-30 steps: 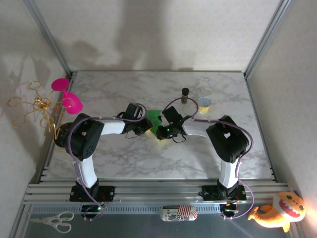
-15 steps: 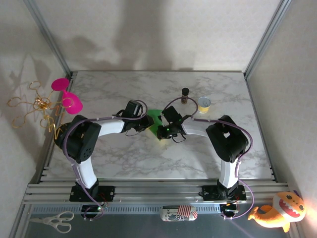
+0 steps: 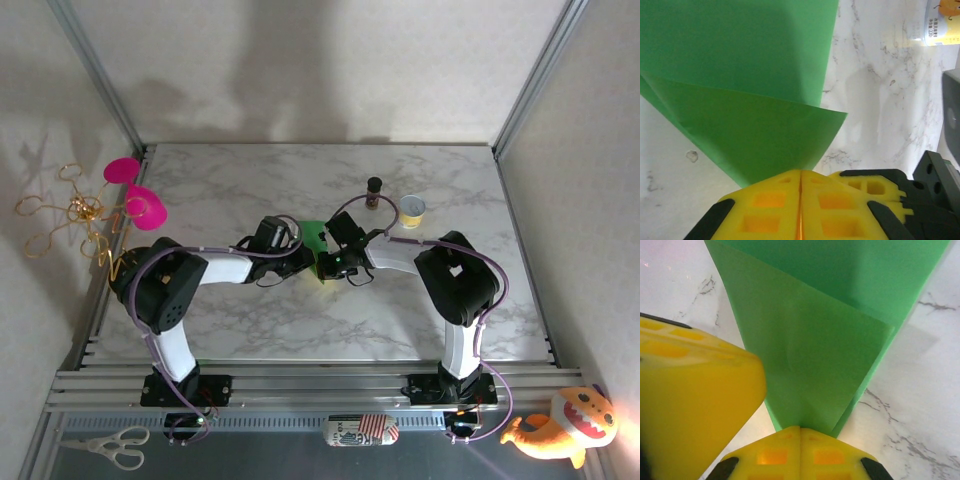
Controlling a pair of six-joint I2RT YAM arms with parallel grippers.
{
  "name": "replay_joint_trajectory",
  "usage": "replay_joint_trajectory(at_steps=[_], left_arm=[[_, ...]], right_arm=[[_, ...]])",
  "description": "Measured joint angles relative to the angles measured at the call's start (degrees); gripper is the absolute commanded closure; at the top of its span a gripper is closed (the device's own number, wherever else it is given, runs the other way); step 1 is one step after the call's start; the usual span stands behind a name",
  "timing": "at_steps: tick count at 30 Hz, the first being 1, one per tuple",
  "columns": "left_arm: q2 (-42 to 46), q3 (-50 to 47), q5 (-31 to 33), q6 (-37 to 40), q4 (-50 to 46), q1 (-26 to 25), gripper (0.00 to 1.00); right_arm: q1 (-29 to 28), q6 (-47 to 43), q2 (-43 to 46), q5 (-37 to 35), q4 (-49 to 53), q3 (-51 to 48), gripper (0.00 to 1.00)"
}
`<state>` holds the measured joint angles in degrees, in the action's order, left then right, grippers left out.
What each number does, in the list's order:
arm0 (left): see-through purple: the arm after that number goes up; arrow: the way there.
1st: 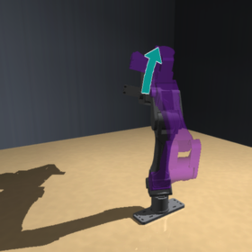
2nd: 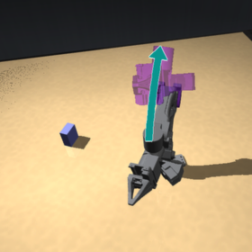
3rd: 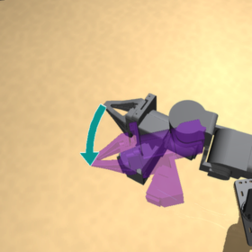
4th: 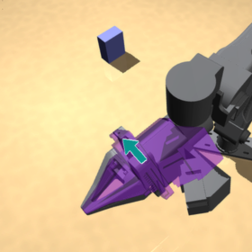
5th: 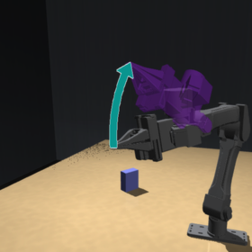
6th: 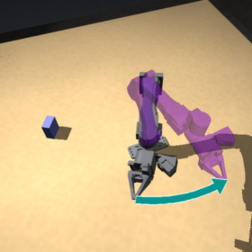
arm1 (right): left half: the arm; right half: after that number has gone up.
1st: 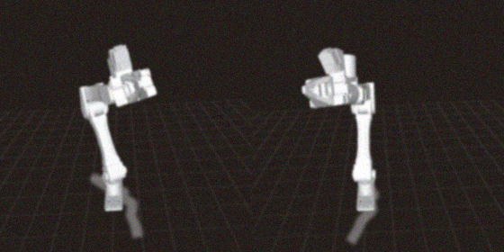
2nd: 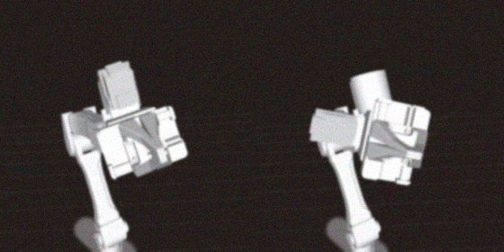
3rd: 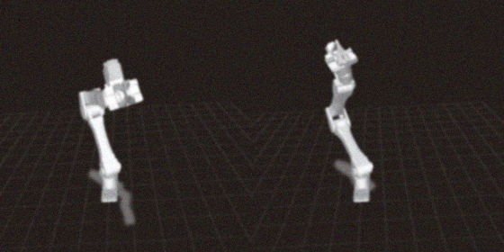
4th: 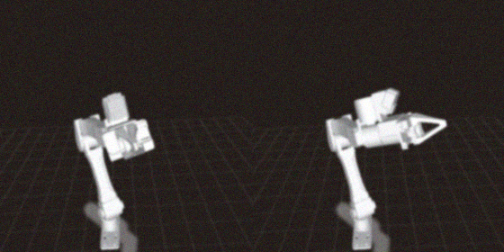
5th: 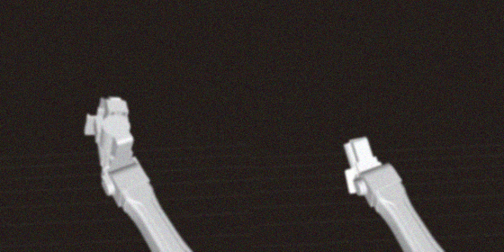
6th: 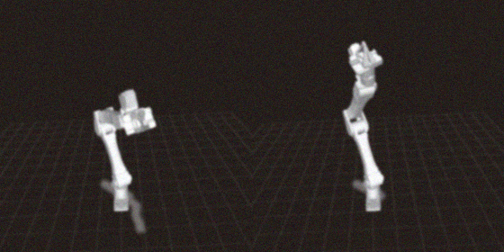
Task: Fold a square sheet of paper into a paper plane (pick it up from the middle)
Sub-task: Third fold the triangle at the center of the table.
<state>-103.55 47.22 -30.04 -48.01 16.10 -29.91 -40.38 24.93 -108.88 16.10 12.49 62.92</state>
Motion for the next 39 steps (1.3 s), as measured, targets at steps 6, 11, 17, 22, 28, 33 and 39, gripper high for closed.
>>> replay_joint_trajectory(at_steps=[6, 11, 17, 22, 28, 33, 39], left_arm=[[-1.55, 0.02, 0.28, 0.00, 0.24, 0.00, 0.92], [-2.73, 0.94, 1.16, -0.02, -1.01, 0.00, 0.93], [-3.34, 3.19, 1.88, -0.22, -4.55, 0.00, 0.93], [-3.98, 5.22, 2.60, -0.42, -7.37, -0.02, 0.93], [-4.20, 6.08, 2.80, -0.42, -8.72, -0.07, 0.94], [-4.20, 6.36, 2.89, -0.42, -9.27, -0.17, 0.93], [-4.20, 6.36, 2.86, -0.44, -9.27, -0.15, 0.93]], right_arm=[[0.00, 0.00, -0.09, 0.02, 0.17, 0.13, 0.95], [0.00, -0.02, -0.09, 0.02, 0.24, 0.20, 0.95], [0.13, -0.02, -0.04, 0.61, -0.09, 0.20, 0.93], [1.66, 0.04, 0.92, 3.58, -1.75, -0.83, 0.92], [2.32, 0.22, 2.71, 7.48, -4.13, -1.55, 0.93], [2.32, 0.39, 2.54, 8.61, -4.39, -2.67, 0.94], [2.32, 0.39, 1.38, 8.66, -4.35, -3.76, 0.94]])
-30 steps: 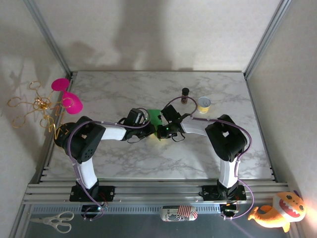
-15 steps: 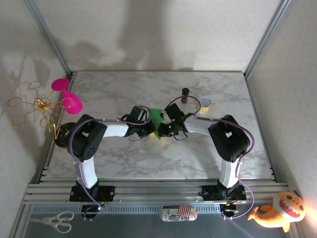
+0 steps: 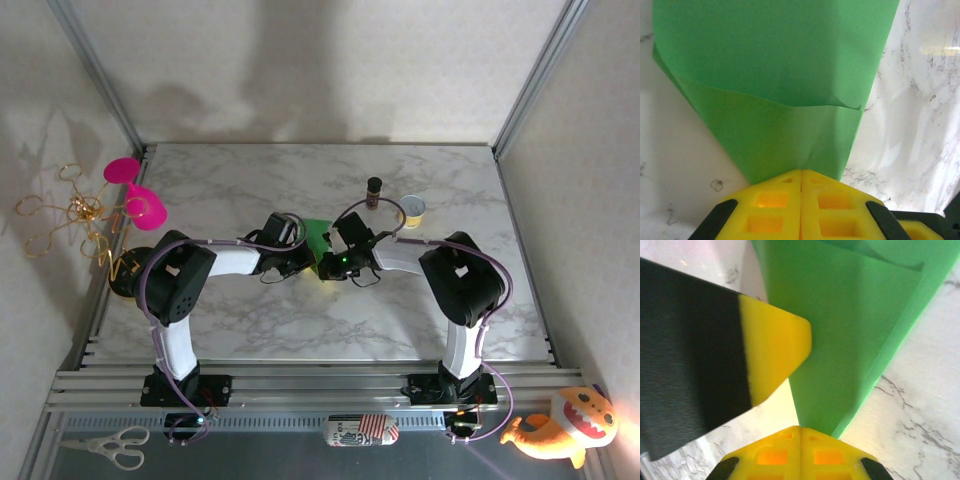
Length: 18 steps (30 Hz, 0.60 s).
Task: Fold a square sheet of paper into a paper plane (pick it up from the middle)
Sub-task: Third fold the triangle at the center of the table.
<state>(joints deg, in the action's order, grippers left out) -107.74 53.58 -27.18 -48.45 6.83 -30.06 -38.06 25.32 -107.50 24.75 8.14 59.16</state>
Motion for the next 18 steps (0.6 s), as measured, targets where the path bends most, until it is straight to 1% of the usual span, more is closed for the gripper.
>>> replay_joint_trajectory(at_steps=[10, 18], left_arm=[[0.00, 0.00, 0.00, -0.20, -0.02, -0.02, 0.94], [-0.07, 0.22, -0.04, -0.22, -0.28, -0.02, 0.94]], right_arm=[[0.07, 0.00, -0.59, 0.59, -0.26, -0.15, 0.94], [0.04, -0.02, 1.22, 0.83, -1.16, -0.68, 0.94]])
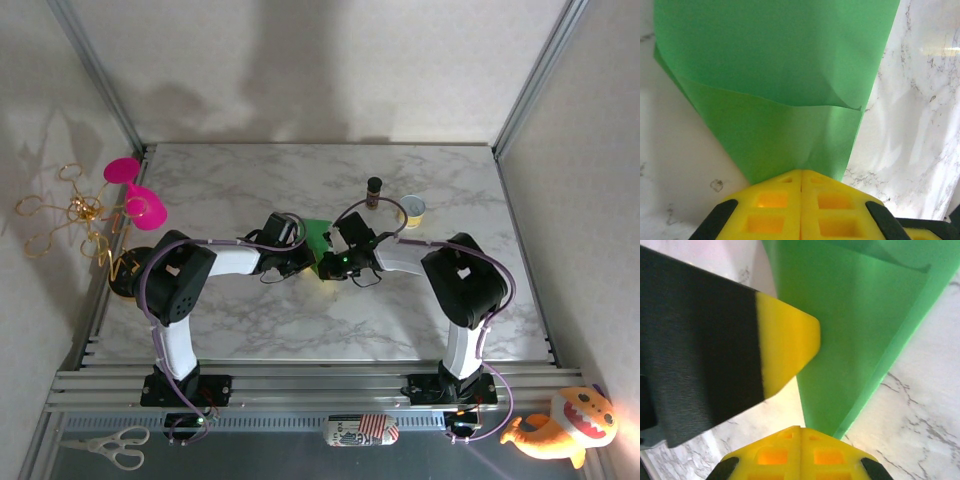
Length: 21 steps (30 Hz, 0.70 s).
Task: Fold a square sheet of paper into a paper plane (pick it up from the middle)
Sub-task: Third fold the triangle at the center of the table.
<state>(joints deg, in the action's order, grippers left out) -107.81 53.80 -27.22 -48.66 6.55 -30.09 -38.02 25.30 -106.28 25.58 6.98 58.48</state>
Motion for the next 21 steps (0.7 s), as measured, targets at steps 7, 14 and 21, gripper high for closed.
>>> replay_joint_trajectory(at_steps=[7, 14, 21], left_arm=[[0.00, 0.07, -0.15, 0.02, -0.07, 0.00, 0.93], [-0.04, 2.25, -0.04, 2.78, -2.82, 0.02, 0.85], [-0.02, 3.91, 0.48, 10.27, -4.09, 0.48, 0.82]], right_arm=[[-0.04, 0.00, -1.92, -0.02, -0.04, 0.20, 0.95], [-0.39, -0.33, -2.14, -1.60, 1.73, 1.11, 0.95], [-0.70, -0.61, -2.21, -2.84, 2.71, 1.60, 0.95]])
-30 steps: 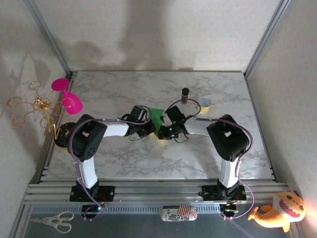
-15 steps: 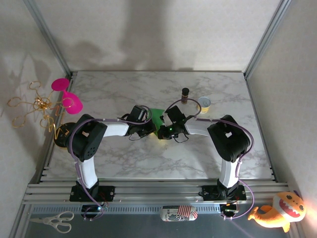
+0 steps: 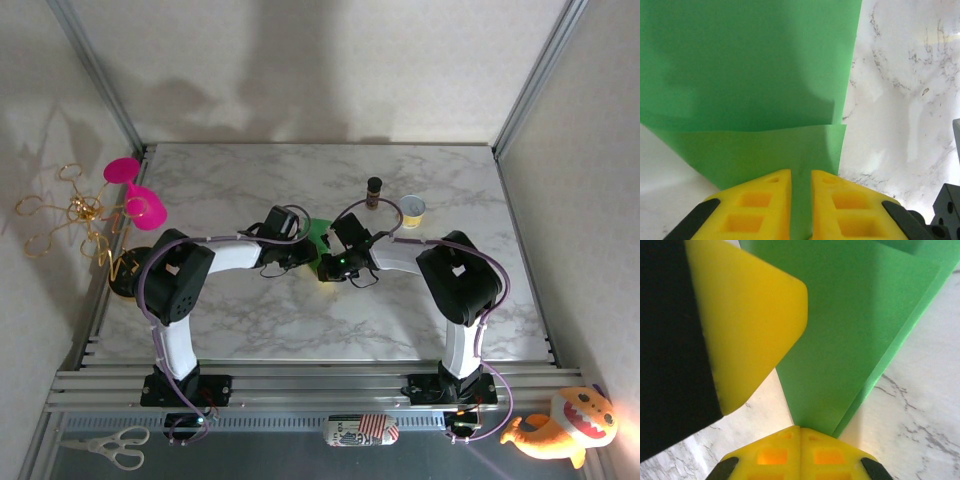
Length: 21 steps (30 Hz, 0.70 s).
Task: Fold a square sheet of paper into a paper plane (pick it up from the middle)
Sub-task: Third fold the triangle at the center of the table.
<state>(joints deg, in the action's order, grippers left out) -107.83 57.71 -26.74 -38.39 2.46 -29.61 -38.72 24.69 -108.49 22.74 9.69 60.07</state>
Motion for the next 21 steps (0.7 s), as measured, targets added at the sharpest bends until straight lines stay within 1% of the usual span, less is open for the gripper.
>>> replay_joint_trajectory(at_steps=[8, 15, 18, 21], left_arm=[[-0.79, 0.04, 0.02, 3.30, -0.22, 1.92, 0.83], [-2.05, 1.11, -2.29, 6.05, -1.22, 3.61, 0.83], [-2.80, 2.67, -2.82, 7.87, -2.86, 5.22, 0.83], [-3.56, 4.50, -2.19, 9.79, -4.59, 8.04, 0.84]], right_arm=[[-0.07, 0.02, -0.04, -0.24, 0.39, 0.09, 0.96], [-0.17, 0.02, -0.04, -0.68, 0.44, 0.00, 0.96], [-0.17, 0.00, 0.09, -0.81, 0.37, -0.26, 0.96], [-0.22, 0.00, 0.33, -1.09, 0.00, -0.70, 0.96]])
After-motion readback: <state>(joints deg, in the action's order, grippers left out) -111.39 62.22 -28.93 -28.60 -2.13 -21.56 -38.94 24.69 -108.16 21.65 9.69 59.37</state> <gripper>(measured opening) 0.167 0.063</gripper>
